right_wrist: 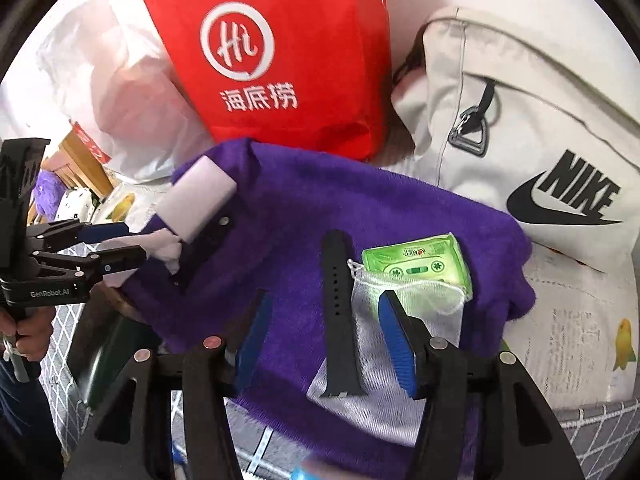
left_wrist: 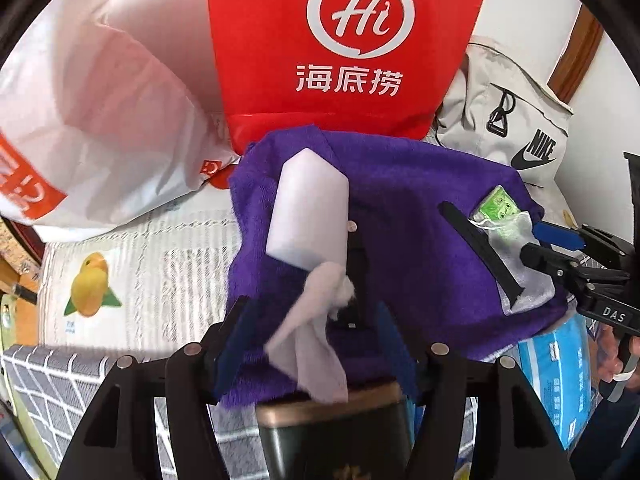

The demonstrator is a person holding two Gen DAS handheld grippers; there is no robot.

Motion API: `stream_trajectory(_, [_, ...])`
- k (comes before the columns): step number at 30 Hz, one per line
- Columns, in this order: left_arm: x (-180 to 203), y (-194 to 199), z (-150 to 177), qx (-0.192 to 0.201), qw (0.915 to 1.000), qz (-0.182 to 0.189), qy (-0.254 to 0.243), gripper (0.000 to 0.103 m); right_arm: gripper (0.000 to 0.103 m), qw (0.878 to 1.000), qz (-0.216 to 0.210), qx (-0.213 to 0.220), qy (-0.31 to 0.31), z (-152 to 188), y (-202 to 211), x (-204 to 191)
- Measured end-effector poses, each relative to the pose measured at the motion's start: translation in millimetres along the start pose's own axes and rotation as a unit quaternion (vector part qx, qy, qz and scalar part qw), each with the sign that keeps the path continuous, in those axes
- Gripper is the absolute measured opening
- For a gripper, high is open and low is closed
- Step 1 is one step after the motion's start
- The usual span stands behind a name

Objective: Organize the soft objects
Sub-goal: 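Open both tools to release the sock and strap onto the towel, then withdraw both open tools back toward the items on the checked cloth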

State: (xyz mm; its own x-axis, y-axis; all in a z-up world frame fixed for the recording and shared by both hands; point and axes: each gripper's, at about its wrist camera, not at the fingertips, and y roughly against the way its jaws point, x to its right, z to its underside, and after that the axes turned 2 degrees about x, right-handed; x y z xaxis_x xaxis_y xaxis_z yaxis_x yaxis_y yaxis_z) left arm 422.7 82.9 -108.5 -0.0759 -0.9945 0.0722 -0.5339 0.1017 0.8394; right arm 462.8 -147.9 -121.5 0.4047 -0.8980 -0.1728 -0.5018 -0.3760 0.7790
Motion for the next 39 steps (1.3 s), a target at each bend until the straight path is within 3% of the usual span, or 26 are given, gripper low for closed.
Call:
stream_trajectory(9, [20, 44, 36, 0.02, 0.9998, -0.003, 0.001, 0.061, 0.055, 1.0, -0.006, 0.03, -0.006, 36, 64, -10])
stream_trajectory(17, [40, 85, 89, 0.028, 0.9995, 0.01, 0.003, 0.061, 0.055, 0.999, -0.019, 0.039, -0.012, 81, 100, -25])
stream_trajectory(25, [74, 98, 143, 0.018, 0.9989, 0.042, 0.004, 0.062, 0.055, 0.999, -0.027, 0.043, -0.017, 128, 131, -35])
stream_trajectory(29, [95, 96, 167, 0.012, 0.9982, 0.059, -0.002, 0.067, 0.056, 0.998, -0.029, 0.047, -0.021, 148, 143, -34])
stream_trajectory(33, [119, 99, 185, 0.011, 0.9961, 0.085, -0.021, 0.068, 0.056, 0.998, -0.027, 0.041, -0.026, 169, 150, -31])
stream_trajectory(39, [156, 100, 205, 0.016, 0.9921, 0.09, -0.086, 0.071, 0.056, 0.998, -0.023, 0.041, -0.045, 193, 156, -21])
